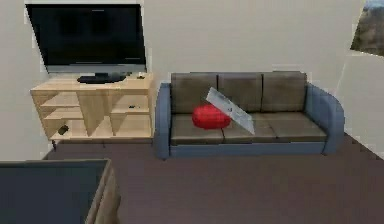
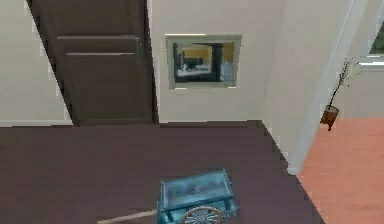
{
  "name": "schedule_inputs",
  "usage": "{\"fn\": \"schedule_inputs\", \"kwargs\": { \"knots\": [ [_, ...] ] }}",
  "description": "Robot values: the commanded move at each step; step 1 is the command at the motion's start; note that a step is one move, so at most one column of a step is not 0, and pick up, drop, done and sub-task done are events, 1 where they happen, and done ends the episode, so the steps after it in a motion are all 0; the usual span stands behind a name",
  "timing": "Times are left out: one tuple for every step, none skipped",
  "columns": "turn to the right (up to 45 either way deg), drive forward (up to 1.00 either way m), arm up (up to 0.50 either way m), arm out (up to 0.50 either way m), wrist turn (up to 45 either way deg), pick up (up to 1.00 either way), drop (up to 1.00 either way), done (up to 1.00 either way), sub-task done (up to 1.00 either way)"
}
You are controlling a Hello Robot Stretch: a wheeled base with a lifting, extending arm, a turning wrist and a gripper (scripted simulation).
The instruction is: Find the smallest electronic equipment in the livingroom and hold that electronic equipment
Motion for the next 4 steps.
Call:
{"fn": "schedule_inputs", "kwargs": {
  "knots": [
    [42.0, 0.0, 0.0, 0.0, 0.0, 0.0, 0.0, 0.0, 0.0],
    [0.0, 0.4, 0.0, 0.0, 0.0, 0.0, 0.0, 0.0, 0.0],
    [-42.0, 0.0, 0.0, 0.0, 0.0, 0.0, 0.0, 0.0, 0.0],
    [0.0, 0.75, 0.0, 0.0, 0.0, 0.0, 0.0, 0.0, 0.0]
  ]
}}
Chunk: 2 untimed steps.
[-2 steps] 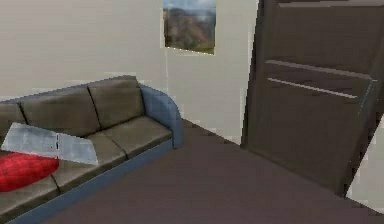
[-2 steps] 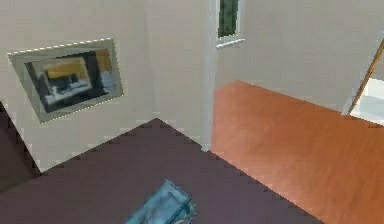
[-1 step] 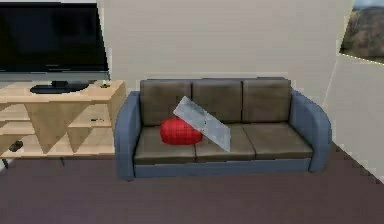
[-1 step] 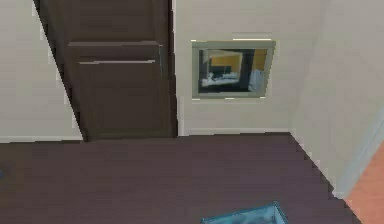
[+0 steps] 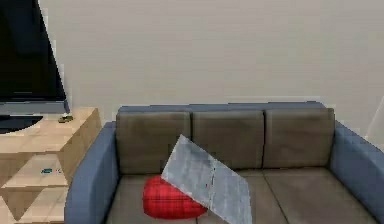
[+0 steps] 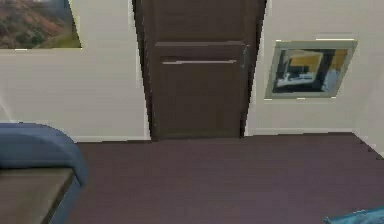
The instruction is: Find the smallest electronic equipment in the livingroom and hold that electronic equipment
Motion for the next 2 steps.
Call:
{"fn": "schedule_inputs", "kwargs": {
  "knots": [
    [-45.0, 0.0, 0.0, 0.0, 0.0, 0.0, 0.0, 0.0, 0.0],
    [-15.0, 0.0, 0.0, 0.0, 0.0, 0.0, 0.0, 0.0, 0.0]
  ]
}}
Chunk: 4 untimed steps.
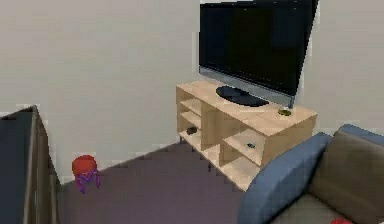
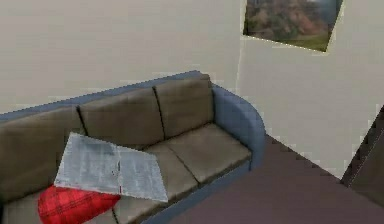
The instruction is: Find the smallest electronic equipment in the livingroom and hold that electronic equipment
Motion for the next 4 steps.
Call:
{"fn": "schedule_inputs", "kwargs": {
  "knots": [
    [0.0, 0.35, 0.0, 0.0, 0.0, 0.0, 0.0, 0.0, 0.0],
    [6.0, 0.0, 0.0, 0.0, 0.0, 0.0, 0.0, 0.0, 0.0],
    [0.0, 0.2, 0.0, 0.0, 0.0, 0.0, 0.0, 0.0, 0.0],
    [45.0, 0.0, 0.0, 0.0, 0.0, 0.0, 0.0, 0.0, 0.0]
  ]
}}
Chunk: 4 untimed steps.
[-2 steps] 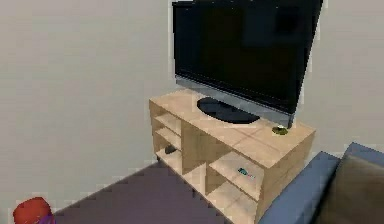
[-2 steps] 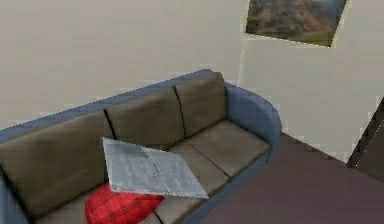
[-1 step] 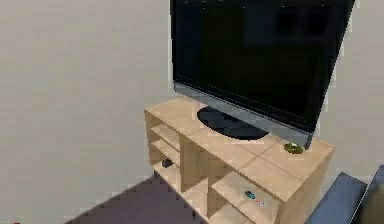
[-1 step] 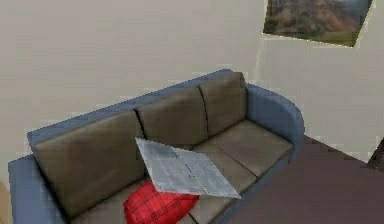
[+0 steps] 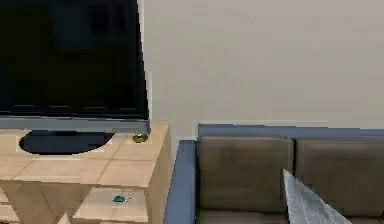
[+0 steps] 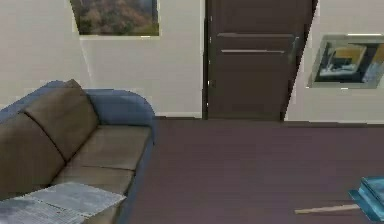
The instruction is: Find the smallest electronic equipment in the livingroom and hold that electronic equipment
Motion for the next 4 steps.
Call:
{"fn": "schedule_inputs", "kwargs": {
  "knots": [
    [45.0, 0.0, 0.0, 0.0, 0.0, 0.0, 0.0, 0.0, 0.0],
    [45.0, 0.0, 0.0, 0.0, 0.0, 0.0, 0.0, 0.0, 0.0],
    [21.0, 0.0, 0.0, 0.0, 0.0, 0.0, 0.0, 0.0, 0.0],
    [0.0, 0.45, 0.0, 0.0, 0.0, 0.0, 0.0, 0.0, 0.0]
  ]
}}
